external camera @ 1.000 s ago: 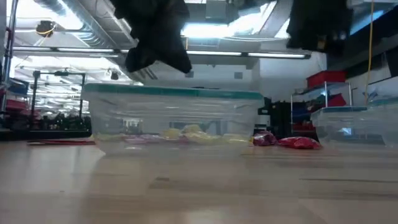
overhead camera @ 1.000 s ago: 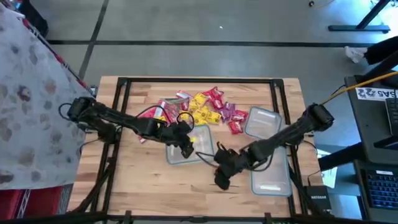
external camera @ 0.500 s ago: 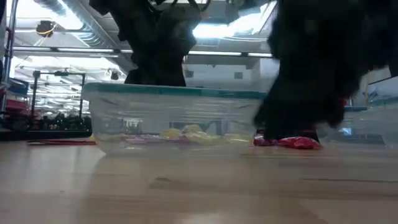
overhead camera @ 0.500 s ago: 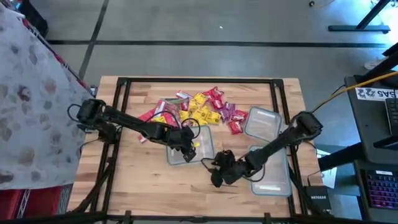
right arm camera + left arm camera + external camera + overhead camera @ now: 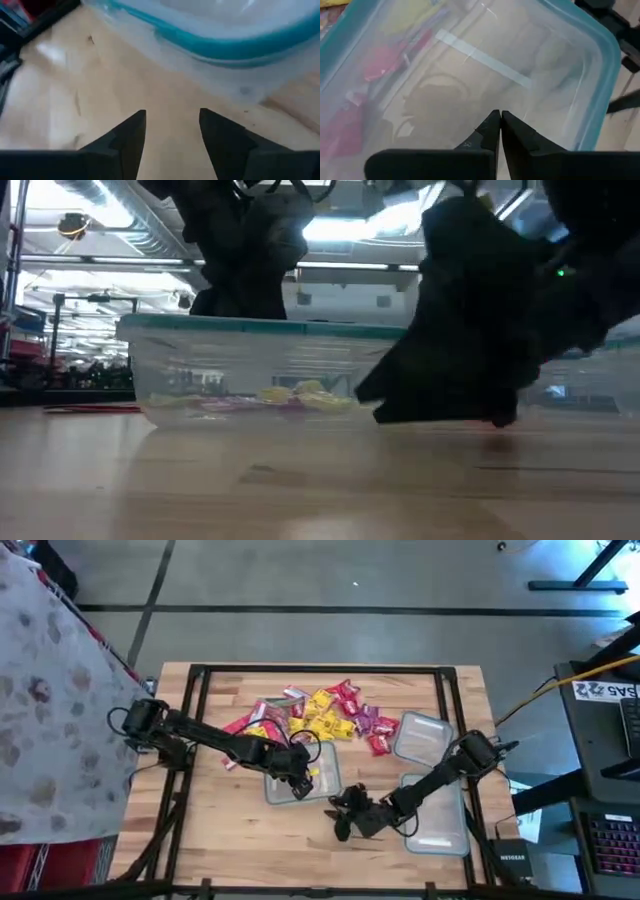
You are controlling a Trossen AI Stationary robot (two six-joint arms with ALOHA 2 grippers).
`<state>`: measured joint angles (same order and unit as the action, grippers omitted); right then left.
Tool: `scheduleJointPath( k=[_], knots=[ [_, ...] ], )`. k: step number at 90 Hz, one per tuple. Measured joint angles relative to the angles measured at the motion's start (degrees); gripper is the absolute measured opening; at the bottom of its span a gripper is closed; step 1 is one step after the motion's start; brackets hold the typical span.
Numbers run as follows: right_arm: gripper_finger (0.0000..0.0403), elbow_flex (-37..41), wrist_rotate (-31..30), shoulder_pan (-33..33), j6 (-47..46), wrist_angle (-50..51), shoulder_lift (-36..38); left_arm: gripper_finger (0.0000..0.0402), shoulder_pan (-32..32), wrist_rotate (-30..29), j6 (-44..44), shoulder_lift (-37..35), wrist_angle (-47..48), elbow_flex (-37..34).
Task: Sort candy
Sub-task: Open the rectangular transparent bin
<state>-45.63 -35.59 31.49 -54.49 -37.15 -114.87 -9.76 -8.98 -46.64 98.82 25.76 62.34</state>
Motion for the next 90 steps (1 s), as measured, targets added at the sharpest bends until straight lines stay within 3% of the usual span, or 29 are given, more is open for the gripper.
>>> scheduleJointPath(
  k=[19,50,66,71,79,83,90],
  knots=[
    [0.0175,1.52,-1.28,-0.21,4.19,-13.9,-3.43,0.0,-0.09,-0.94,-1.45,1.53,-1.19,-0.52],
    [0.0175,-0.13,-10.73,-0.18,2.79,-15.44,-5.53,0.0,-1.14,-2.84,-3.7,2.8,-6.85,-2.28],
    [0.0175,-0.08,-10.86,-0.18,4.65,-16.68,-5.51,0.0,-2.19,-4.03,-3.74,2.82,-6.86,-2.28],
    [0.0174,0.28,-6.91,-0.33,7.57,-20.23,-5.38,0.0,-2.49,-4.22,-3.81,2.84,-6.46,-2.28],
    [0.0169,-1.19,5.75,0.1,13.69,-28.01,-4.46,0.0,-2.63,-3.8,-3.81,2.84,-5.75,-2.35],
    [0.0164,-1.57,11.92,0.74,14.51,-27.26,-0.19,0.0,-2.62,-3.3,-3.55,2.84,-5.88,-2.35],
    [0.0155,-3.05,16.53,2.36,14.29,-23.11,3.74,0.0,-2.61,-3.12,-2.85,2.84,-6.7,-2.35]
  ],
)
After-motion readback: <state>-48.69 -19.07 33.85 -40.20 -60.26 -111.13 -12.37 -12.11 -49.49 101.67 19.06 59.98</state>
